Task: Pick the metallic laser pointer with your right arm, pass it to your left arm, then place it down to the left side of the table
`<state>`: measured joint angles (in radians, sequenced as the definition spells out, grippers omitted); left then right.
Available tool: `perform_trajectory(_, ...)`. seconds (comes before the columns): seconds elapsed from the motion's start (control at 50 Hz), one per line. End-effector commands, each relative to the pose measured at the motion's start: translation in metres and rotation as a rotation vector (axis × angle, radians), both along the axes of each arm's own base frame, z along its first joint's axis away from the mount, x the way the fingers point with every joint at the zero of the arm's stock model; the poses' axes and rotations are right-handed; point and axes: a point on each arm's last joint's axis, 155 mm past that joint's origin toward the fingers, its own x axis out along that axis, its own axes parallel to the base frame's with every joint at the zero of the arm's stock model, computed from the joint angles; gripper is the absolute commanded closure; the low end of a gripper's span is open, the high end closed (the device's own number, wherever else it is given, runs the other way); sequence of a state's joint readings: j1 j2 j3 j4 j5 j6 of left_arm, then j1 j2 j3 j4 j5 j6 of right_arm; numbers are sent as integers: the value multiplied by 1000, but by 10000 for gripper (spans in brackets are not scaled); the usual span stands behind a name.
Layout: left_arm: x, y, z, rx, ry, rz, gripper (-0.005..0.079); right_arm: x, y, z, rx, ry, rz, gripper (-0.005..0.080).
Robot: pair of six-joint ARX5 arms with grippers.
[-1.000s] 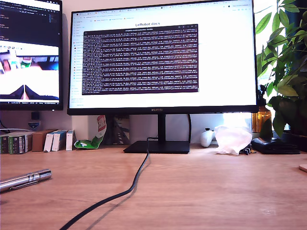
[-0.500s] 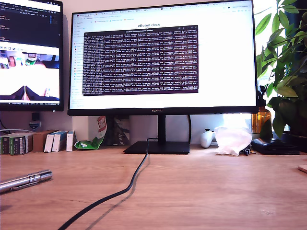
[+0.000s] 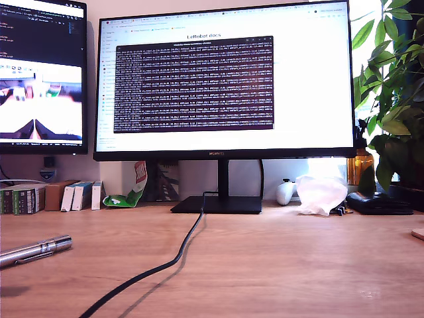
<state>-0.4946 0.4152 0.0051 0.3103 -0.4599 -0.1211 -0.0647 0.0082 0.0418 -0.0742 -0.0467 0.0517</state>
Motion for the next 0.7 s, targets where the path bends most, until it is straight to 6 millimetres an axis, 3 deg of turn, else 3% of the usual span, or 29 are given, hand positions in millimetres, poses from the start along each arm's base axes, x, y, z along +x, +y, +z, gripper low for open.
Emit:
perform_trajectory(0.0,-2,2,-12,25,15,-1,762,1,1,-7,1,6,8,752)
perform_trajectory(0.18,0,0,-6,27,-6,-47,762,1,2,-8,1,10,14,752)
perform_trajectory(0.46,6,26,-2,15,-19,13,762,1,3,-7,0,8,15,752)
perform_trajectory(0.68,7,34,-3,3,-18,34,762,1,3,-8,-4,9,15,752)
